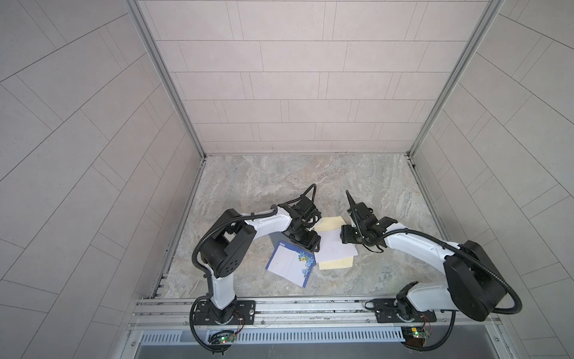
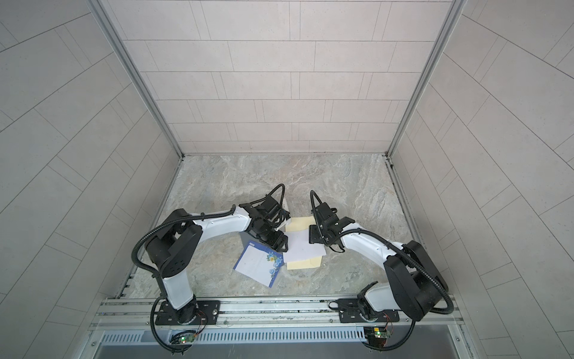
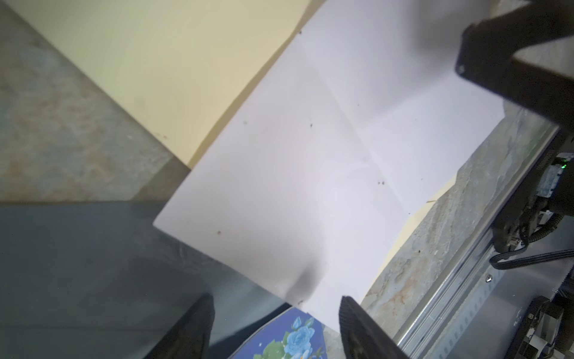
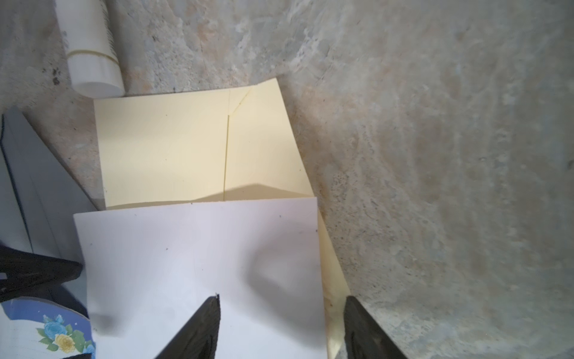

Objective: Place the letter into the envelope and seal it
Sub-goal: 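Reach both grippers down to the white letter lying on the cream envelope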

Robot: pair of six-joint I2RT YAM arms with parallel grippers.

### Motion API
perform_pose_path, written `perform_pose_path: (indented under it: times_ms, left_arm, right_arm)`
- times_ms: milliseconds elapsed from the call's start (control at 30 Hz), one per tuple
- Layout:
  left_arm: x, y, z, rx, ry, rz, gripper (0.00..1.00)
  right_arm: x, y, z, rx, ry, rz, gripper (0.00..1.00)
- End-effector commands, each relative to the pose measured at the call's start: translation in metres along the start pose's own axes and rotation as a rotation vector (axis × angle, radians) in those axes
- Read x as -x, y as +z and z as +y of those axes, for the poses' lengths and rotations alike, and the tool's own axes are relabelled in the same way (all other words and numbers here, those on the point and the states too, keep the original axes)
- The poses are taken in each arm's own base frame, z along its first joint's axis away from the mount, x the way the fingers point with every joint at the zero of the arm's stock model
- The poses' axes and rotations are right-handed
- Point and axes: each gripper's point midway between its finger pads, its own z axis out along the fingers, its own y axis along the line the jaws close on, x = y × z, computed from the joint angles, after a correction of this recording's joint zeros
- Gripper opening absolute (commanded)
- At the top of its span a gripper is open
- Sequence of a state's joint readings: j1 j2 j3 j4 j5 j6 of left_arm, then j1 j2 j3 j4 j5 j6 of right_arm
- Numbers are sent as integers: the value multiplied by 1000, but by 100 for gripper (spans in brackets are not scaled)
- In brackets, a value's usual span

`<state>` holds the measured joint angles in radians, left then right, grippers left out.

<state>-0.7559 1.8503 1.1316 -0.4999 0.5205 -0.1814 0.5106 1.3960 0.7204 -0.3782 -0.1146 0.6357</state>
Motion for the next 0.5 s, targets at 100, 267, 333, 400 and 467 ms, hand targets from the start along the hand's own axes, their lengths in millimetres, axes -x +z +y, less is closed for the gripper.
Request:
perform_pose_path:
  times_ms: [100,267,333,400,467]
  left_arm:
    - [0,10,-4,-28,19,48,65]
    - [3,14,-5,-44,13,65,63]
    - [6,13,-7,-50,15,59,61]
    - [9,10,-10,-56,18,50,60]
    - [12,8,-11,-57,22,41,59]
  right_arm:
    - [-9,12,7,23,40,64,64]
    - [-10,17,21,102,71,76,64]
    - [-9,15,26,131,89,67,64]
    - [-6,11,31,163,100,53,64]
    - [-3,6,35,185,100,38,64]
